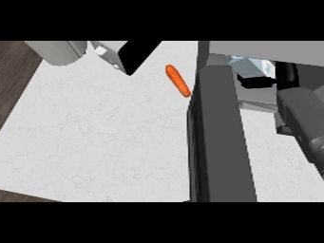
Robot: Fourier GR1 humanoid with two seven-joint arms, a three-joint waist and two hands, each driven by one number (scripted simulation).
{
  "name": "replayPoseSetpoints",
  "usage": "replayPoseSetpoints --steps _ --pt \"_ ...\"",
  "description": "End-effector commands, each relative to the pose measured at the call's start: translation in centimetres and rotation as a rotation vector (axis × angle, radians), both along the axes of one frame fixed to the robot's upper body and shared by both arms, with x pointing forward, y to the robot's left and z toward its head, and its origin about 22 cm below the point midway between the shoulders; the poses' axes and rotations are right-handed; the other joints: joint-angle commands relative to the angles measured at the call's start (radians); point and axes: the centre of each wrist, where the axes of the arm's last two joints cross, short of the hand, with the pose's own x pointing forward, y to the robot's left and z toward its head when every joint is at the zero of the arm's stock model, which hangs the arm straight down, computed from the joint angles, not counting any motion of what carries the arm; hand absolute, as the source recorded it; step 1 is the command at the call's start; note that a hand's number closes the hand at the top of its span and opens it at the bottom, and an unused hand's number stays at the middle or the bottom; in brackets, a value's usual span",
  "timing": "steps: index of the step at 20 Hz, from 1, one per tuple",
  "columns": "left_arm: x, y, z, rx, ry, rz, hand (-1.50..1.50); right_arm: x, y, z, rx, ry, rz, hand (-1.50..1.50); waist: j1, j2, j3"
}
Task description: Pick up the milk, place it into the microwave and close the microwave
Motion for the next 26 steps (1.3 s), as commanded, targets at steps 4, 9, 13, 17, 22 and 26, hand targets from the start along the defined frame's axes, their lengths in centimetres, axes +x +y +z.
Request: replayPoseSetpoints --steps 4,9,13,17,22,26 --pt "0.8 0.1 0.3 -0.002 -0.017 -0.038 -1.50 0.3 -1.2 1.3 -0.027 -0.016 -0.067 1.50 0.021 0.016 0.002" --pt "0.8 0.5 0.5 0.002 -0.020 -0.026 -1.50 0.3 -2.3 1.9 -0.021 -0.027 -0.098 1.50 0.040 0.022 0.003" --pt "1.1 0.4 0.6 0.007 -0.018 -0.035 -1.50 0.3 -2.7 2.3 -0.026 -0.031 -0.095 1.50 0.038 0.027 0.004" --pt "1.3 0.5 0.8 0.026 -0.015 -0.026 -1.50 0.6 -2.1 2.6 -0.016 -0.041 -0.116 1.50 0.054 0.034 0.006" --pt "1.4 1.0 0.7 0.041 -0.016 -0.013 -1.50 0.5 -3.5 3.3 -0.019 -0.043 -0.123 1.50 0.058 0.034 0.004" --pt "1.7 1.2 1.0 0.073 -0.010 -0.025 -1.50 0.7 -3.0 3.4 -0.013 -0.044 -0.130 1.50 0.067 0.043 0.005"
